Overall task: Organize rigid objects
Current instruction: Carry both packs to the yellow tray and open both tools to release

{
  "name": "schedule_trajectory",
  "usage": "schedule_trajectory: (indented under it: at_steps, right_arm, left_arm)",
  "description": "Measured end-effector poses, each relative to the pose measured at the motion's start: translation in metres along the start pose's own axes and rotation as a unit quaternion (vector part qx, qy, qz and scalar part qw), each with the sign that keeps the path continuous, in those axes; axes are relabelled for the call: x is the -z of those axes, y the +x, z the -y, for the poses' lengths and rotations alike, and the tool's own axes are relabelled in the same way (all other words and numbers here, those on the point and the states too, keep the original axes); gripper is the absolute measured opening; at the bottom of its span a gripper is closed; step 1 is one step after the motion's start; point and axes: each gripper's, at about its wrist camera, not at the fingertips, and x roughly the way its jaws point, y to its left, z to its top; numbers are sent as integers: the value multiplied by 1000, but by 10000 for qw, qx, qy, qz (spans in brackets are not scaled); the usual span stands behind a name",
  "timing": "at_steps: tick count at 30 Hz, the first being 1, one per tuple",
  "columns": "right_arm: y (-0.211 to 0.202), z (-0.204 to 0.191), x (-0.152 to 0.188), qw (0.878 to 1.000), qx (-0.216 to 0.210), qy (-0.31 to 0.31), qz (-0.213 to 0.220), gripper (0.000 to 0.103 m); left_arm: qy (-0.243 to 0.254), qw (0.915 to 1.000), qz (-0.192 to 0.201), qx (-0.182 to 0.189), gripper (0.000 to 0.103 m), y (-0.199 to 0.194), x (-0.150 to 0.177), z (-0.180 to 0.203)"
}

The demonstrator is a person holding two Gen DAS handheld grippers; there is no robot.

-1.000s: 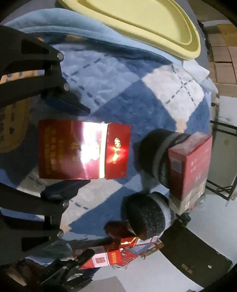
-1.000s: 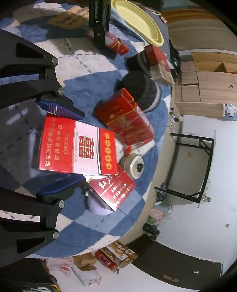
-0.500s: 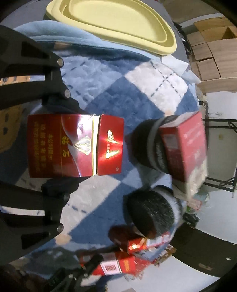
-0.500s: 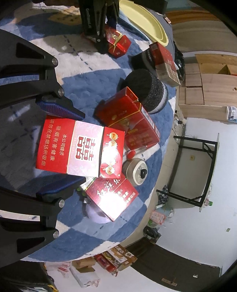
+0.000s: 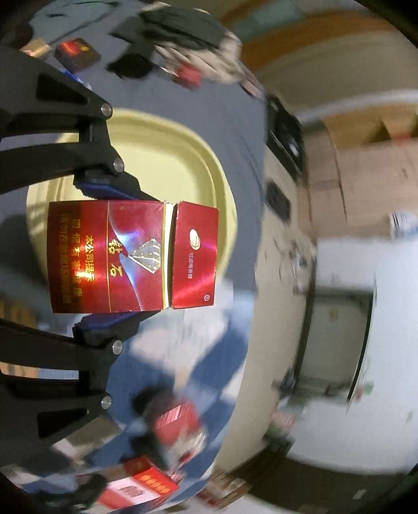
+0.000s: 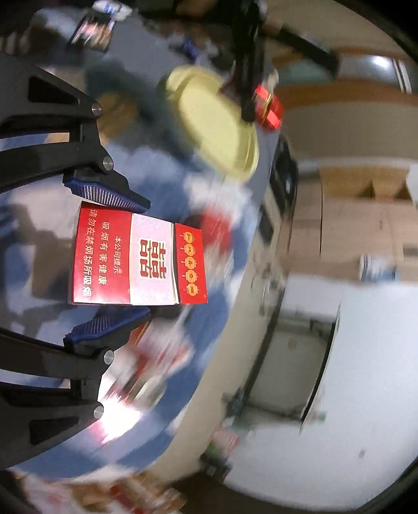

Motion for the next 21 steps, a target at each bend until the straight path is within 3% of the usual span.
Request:
schedule_trajectory:
  at_steps: [4, 7, 10, 11, 14, 19, 21]
  right_arm:
    - [48, -68, -56, 9959, -845, -291, -101, 60]
    - [94, -113, -79, 9921, -1005, -671, -343, 60]
    - [137, -148, -83, 9862, -1064, -1046, -722, 60]
    - [149, -156, -83, 9842, -1085, -1119, -838, 60]
    - [171, -177, -80, 9794, -1185, -1296, -998, 60]
    - [193, -201, -75, 9707, -1235, -1683, -1193, 60]
    - [200, -206, -74, 9702, -1207, -1708, -1224, 60]
  left_arm:
    - [-541, 9971, -365, -388, 57, 39, 2, -48]
    - [-1207, 9911, -564, -36, 57, 57, 7, -79]
    - [-1638, 9842, -672, 34, 57, 75, 12, -86]
    - [-1764, 9815, -741, -92, 57, 81, 15, -90]
    - [-2413, 9662, -912, -43, 57, 94, 26, -107]
    - [-2474, 9589, -1364, -277, 57, 120, 41, -106]
    - [-2623, 9562, -1268, -278, 58, 119, 45, -108]
